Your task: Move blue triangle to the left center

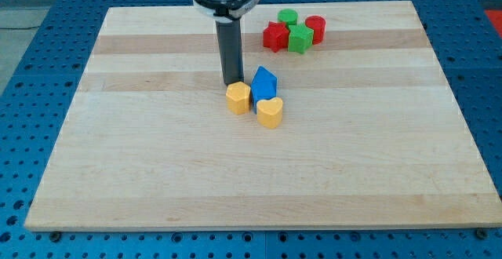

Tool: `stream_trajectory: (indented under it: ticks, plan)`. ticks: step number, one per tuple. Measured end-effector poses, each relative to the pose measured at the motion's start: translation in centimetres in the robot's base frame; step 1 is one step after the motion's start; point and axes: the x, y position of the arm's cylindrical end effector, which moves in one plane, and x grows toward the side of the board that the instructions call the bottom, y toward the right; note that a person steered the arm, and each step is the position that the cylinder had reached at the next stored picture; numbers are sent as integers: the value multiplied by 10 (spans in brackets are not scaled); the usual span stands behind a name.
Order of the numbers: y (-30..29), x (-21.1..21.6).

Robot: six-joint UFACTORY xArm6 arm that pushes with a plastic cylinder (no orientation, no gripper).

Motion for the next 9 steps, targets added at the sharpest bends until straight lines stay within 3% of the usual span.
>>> stream_trajectory:
  ticks: [2,5,9]
  plan:
    - [25,-25]
    - [35,1]
    - [38,-1]
